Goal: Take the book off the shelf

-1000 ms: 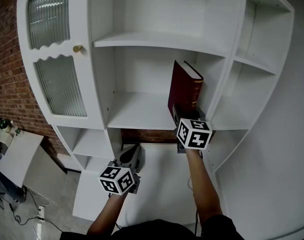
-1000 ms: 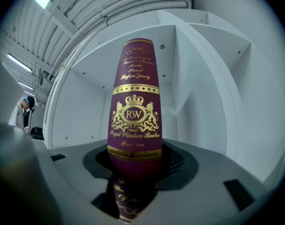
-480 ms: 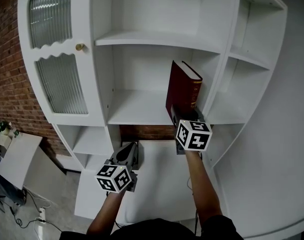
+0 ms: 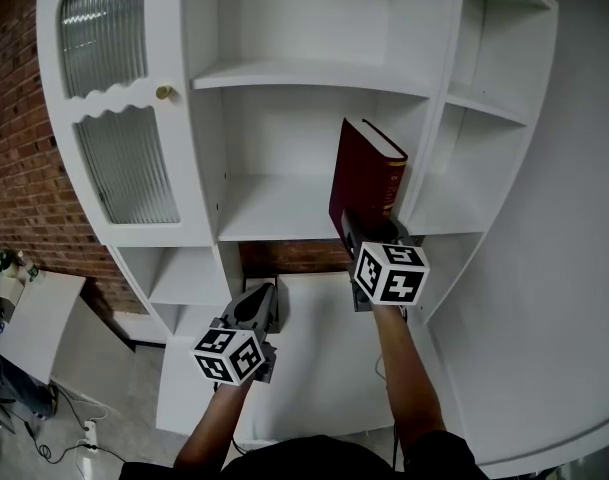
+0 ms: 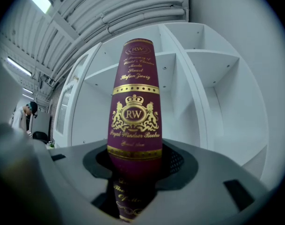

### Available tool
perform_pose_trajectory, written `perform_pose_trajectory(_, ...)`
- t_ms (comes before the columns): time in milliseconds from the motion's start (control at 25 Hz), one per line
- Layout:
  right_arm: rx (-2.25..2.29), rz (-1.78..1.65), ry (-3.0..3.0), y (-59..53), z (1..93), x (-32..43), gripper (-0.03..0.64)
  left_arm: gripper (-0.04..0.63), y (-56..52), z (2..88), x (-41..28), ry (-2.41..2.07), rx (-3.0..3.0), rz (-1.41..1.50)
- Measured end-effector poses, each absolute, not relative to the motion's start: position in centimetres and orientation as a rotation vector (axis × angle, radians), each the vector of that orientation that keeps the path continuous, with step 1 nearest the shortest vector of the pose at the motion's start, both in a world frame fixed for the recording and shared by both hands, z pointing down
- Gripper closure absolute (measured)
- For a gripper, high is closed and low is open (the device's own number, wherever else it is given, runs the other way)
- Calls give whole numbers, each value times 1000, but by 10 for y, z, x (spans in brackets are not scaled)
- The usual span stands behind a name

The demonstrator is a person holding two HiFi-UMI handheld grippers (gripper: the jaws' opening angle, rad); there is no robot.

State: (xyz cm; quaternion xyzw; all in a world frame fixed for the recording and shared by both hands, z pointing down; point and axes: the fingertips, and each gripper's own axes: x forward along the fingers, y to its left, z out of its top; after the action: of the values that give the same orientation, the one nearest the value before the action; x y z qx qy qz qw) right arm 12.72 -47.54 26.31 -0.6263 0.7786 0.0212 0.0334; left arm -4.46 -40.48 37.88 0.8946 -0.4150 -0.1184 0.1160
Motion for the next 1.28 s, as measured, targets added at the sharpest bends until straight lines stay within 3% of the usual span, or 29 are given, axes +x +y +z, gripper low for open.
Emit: perform_pose_trajectory(1280, -1975, -31, 2329, -390, 294, 110, 383, 579, -361, 380, -76, -1132, 2612, -394)
